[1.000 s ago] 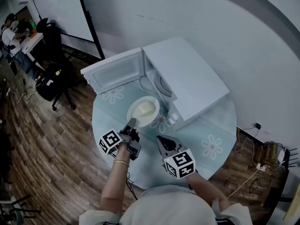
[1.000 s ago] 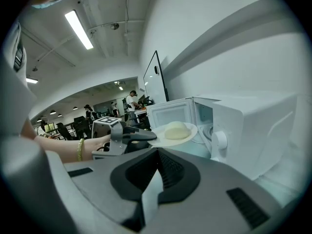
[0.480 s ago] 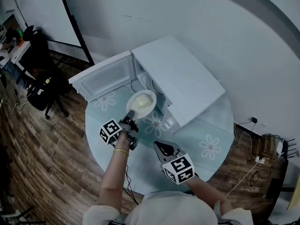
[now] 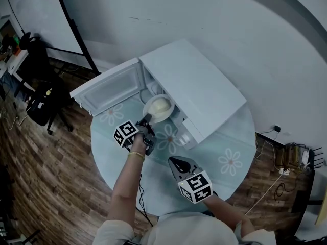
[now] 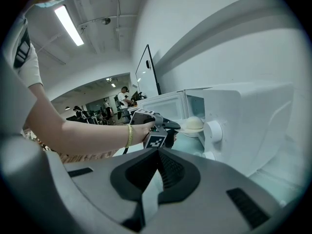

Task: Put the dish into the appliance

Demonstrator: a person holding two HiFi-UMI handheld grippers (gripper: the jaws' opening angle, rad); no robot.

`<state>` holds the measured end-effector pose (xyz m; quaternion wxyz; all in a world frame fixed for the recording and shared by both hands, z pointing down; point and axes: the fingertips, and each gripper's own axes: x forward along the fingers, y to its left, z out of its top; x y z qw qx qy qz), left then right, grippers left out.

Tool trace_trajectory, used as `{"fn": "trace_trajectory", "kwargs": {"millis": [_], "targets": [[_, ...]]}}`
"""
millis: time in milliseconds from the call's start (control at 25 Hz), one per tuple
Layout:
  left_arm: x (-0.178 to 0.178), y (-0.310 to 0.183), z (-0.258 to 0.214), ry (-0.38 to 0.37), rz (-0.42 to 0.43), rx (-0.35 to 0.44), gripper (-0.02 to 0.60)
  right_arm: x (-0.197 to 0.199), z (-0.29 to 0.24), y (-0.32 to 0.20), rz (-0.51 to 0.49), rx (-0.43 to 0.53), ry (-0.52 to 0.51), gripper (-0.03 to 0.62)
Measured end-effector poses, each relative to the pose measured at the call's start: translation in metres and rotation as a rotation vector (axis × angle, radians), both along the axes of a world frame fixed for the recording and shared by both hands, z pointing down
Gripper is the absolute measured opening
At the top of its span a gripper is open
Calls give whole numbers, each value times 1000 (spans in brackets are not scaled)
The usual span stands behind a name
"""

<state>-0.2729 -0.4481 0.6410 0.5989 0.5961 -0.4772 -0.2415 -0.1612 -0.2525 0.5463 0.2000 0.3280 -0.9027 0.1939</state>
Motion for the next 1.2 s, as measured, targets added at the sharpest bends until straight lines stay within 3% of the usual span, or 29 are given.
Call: {"fn": "trace_trajectory", "kwargs": {"millis": [520,840,1200], "targets": [[26,-38,18,-17,43,-48,52,8,7,-8,34,-16,2,5],[42,-52,26,42,35,-65,52,11,9,-12,52,-20,7,5],[64,-64,34,51,24,-61,52,12,11,-14,65,-25,9,5]]}}
